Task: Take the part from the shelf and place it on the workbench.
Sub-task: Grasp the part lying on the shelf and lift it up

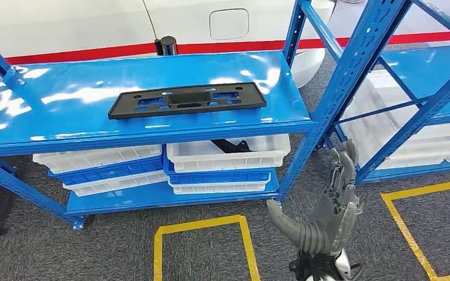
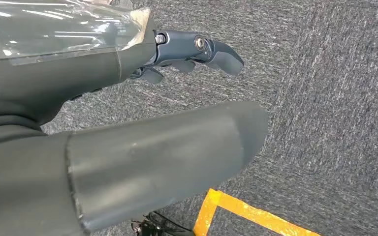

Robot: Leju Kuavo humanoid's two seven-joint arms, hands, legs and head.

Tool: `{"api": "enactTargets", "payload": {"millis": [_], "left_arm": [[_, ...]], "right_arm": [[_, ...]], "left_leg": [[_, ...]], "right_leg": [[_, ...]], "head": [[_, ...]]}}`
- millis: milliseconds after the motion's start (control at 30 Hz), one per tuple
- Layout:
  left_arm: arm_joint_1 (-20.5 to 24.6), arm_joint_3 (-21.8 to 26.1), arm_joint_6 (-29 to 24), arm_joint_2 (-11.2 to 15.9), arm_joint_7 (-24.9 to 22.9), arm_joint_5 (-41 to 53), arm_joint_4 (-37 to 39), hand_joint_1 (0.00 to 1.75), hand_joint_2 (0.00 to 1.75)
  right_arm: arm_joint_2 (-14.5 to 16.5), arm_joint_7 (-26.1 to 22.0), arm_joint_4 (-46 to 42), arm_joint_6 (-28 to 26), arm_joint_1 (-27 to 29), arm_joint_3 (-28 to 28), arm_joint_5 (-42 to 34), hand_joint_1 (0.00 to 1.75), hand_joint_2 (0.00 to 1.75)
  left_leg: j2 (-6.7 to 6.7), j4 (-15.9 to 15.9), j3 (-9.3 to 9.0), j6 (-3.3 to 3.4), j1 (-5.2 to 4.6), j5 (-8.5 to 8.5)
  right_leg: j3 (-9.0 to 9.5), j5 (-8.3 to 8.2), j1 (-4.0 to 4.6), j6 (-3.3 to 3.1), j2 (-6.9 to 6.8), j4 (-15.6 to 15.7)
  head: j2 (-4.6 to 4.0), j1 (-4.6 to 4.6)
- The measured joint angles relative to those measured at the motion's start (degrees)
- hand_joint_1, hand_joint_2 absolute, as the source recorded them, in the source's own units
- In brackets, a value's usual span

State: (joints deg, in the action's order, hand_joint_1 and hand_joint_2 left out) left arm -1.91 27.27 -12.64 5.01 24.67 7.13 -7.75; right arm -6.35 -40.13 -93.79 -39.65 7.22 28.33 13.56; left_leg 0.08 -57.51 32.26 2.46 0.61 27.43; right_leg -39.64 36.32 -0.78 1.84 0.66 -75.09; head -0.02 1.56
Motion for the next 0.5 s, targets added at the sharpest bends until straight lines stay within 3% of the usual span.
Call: {"api": "enactTargets", "payload": {"millis": [67,100,133,167,233,367,433,500], "left_arm": [[0.0,0.0,0.0,0.0,0.0,0.0,0.0,0.0,0.0],[0.0,0.0,0.0,-0.1,0.0,0.0,0.0,0.0,0.0],[0.0,0.0,0.0,-0.2,0.0,0.0,0.0,0.0,0.0],[0.0,0.0,0.0,-0.2,0.0,0.0,0.0,0.0,0.0],[0.0,0.0,0.1,-0.2,0.0,0.0,0.0,0.0,0.0],[0.1,0.0,0.3,-0.2,0.0,0.0,0.0,0.0,0.0],[0.1,0.0,0.4,-0.1,-0.1,0.1,0.0,0.0,0.0],[0.1,0.0,0.3,-0.2,-0.1,0.2,0.0,0.0,0.0]], "right_arm": [[0.0,0.0,0.0,0.0,0.1,-0.1,0.1,0.0,1.75],[-0.1,0.0,0.0,0.0,0.2,-0.1,0.2,0.0,1.75],[-0.1,0.0,0.0,0.0,0.3,-0.1,0.3,0.0,1.75],[-0.1,0.0,0.0,0.0,0.3,-0.2,0.4,0.0,1.75],[-0.1,0.0,-0.1,0.0,0.5,-0.2,0.6,0.0,1.75],[-0.1,0.0,-0.3,0.0,0.7,-0.3,3.6,0.0,1.75],[0.2,0.0,-0.3,0.0,1.0,-0.4,7.7,0.0,1.75],[0.9,0.0,-0.3,0.0,1.4,-0.7,13.2,0.0,1.75]], "left_leg": [[-0.05,0.0,-0.46,-0.11,0.04,0.34],[-0.11,0.0,-0.97,-0.26,0.09,0.7],[-0.17,0.0,-1.55,-0.48,0.14,1.11],[-0.23,0.0,-2.01,-0.8,0.08,1.56],[-0.25,-0.1,-2.53,-1.48,-0.15,2.47],[-0.08,-0.6,-2.86,-2.49,0.01,3.64],[-0.08,-5.2,-0.77,-3.01,0.16,5.97],[-0.09,-13.0,4.0,-3.33,0.18,8.91]], "right_leg": [[-0.09,-1.49,-0.13,0.67,-0.06,1.3],[0.36,-3.26,-0.25,1.32,-0.14,3.5],[1.79,-5.55,-0.39,1.97,-0.31,7.5],[3.3,-7.52,-0.42,2.23,-0.55,11.2],[5.45,-9.51,-0.31,1.55,-0.76,15.7],[6.31,-9.15,-0.35,-0.75,-0.42,16.3],[6.95,-8.79,-0.63,-1.64,-0.35,16.4],[7.31,-8.31,-0.48,-2.27,-0.34,16.4]], "head": [[0.01,0.01],[0.01,0.02],[0.01,0.02],[0.01,0.03],[0.0,-0.02],[0.01,-0.15],[0.01,-0.28],[0.01,-0.36]]}}
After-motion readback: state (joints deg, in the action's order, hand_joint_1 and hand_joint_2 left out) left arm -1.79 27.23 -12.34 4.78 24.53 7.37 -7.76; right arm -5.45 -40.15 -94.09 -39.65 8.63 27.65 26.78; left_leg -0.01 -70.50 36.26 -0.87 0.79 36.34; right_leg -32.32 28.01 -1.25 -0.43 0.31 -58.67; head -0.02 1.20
